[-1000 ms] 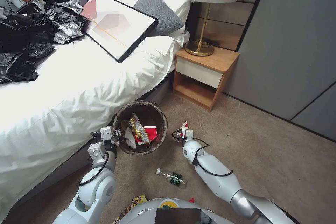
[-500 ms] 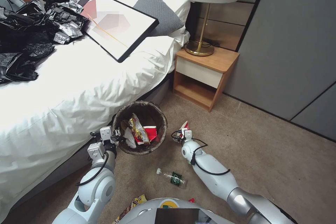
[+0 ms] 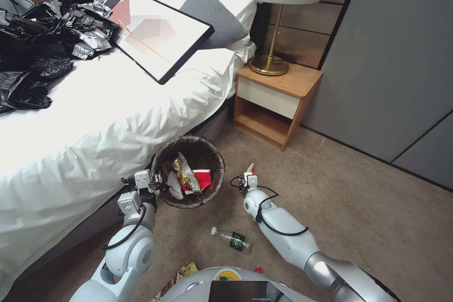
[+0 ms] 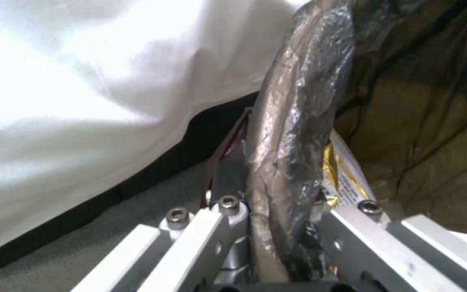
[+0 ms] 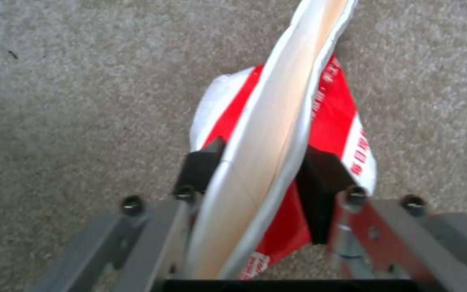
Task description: Pick up the trash bin, then pick up the garbage from the floor and place it into the trash bin.
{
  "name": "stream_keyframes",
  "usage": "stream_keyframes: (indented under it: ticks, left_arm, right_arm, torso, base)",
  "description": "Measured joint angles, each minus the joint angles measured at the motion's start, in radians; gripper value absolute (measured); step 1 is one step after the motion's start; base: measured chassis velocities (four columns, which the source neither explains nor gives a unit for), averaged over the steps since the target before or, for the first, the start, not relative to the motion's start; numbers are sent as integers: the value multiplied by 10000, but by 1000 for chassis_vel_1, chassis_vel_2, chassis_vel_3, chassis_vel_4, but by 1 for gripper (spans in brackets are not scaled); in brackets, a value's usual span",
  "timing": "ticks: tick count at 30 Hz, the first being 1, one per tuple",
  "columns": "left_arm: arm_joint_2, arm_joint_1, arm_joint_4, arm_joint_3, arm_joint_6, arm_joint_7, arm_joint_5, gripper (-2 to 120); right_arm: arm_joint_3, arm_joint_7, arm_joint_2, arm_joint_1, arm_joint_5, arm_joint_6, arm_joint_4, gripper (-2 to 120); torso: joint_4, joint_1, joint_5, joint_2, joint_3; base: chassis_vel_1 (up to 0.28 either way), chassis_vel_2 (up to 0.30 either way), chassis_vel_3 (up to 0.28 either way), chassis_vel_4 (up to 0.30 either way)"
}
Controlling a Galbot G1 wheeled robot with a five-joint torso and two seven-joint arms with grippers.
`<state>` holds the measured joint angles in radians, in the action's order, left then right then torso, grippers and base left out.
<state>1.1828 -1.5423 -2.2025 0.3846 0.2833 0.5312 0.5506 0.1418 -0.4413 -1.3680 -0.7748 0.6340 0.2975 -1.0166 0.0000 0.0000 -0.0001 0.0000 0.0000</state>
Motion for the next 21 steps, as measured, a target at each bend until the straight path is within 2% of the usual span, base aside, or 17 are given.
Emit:
stream_keyframes:
  ticks: [2,3,6,13,18,21]
  left_arm:
    - [-20,22,12,0,-1,5,25,4]
    - [-20,22,12,0,-1,5,25,4]
    - [-43,40,18,-28,-1,13,50,4]
    - [-76,67,26,-84,-2,72,105,4]
    - [-103,86,24,-109,0,114,133,4]
    - [-120,87,5,-141,13,116,138,4]
  right_arm:
    - [9,-127,-4,38,-6,39,3,18]
    - [9,-127,-4,38,-6,39,3,18]
    - [19,-280,3,69,-16,92,5,3]
    - [-71,-546,26,8,-49,142,-145,0]
    - [-210,-787,217,-195,-42,171,-737,0]
    - [-482,-1172,556,-477,104,275,-1925,0]
  torso:
    - [0,0,0,0,0]
    - [0,0,0,0,0]
    - [0,0,0,0,0]
    - [1,0,2,0,0]
    - [0,0,2,0,0]
    - [0,0,2,0,0]
  base:
    - [0,0,0,0]
    - [0,0,0,0]
    - [0,0,0,0]
    - [0,0,0,0]
    - [0,0,0,0]
    - [0,0,0,0]
